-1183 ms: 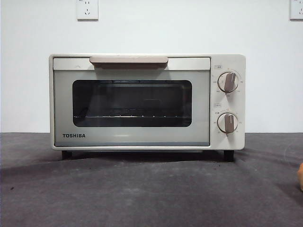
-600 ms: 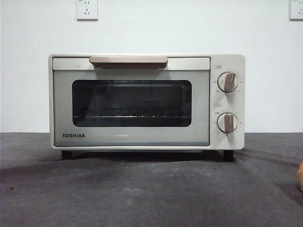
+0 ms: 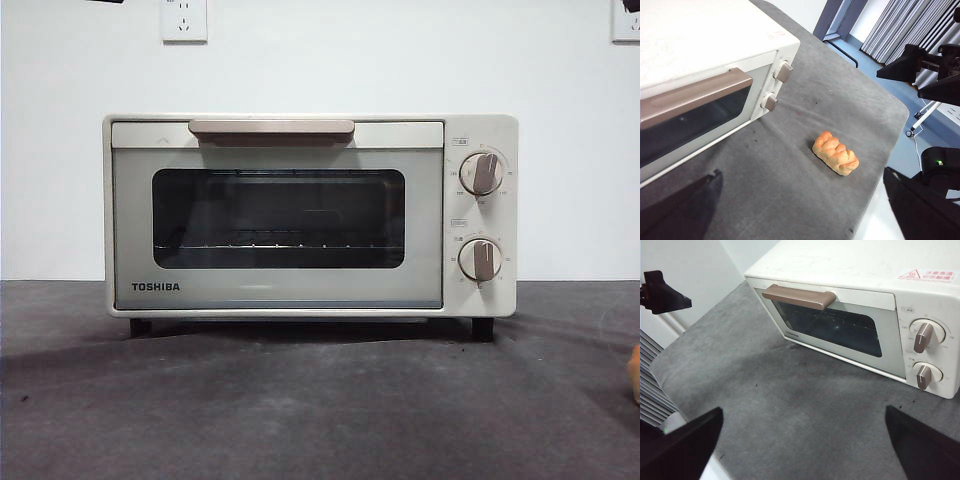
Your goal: The left arm flap open the oven, the right arm pick bread and place it into oven, the left arm flap close the oven
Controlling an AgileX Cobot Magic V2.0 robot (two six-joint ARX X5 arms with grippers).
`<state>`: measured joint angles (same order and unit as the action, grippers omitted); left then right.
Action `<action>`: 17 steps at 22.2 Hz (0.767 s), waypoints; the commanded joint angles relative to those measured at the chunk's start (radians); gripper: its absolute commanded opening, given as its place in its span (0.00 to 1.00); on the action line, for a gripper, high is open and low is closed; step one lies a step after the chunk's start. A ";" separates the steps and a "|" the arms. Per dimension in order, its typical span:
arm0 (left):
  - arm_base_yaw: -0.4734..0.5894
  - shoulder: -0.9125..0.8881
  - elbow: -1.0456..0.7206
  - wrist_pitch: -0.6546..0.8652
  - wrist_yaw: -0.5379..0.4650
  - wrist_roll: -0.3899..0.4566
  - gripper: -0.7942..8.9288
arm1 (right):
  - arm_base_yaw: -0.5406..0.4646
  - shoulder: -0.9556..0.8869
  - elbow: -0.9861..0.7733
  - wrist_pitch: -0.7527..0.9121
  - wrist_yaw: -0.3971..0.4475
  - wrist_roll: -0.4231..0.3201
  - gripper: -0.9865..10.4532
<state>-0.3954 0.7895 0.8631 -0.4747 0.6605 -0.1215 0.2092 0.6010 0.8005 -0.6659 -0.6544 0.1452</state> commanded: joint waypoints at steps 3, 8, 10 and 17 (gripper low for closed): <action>-0.004 0.006 0.018 0.029 0.005 0.001 0.63 | 0.005 0.021 0.017 -0.018 0.031 0.082 0.56; -0.004 0.006 0.018 0.028 0.005 0.001 0.63 | 0.008 0.112 0.017 -0.168 0.170 0.110 0.56; -0.004 0.006 0.018 0.027 0.005 0.001 0.63 | 0.017 0.165 0.017 -0.229 0.259 0.110 0.56; -0.004 0.006 0.018 0.026 0.005 -0.003 0.63 | 0.058 0.351 0.016 -0.263 0.421 0.136 0.56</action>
<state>-0.3954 0.7895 0.8631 -0.4602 0.6605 -0.1223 0.2604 0.9245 0.8036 -0.9344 -0.2413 0.2607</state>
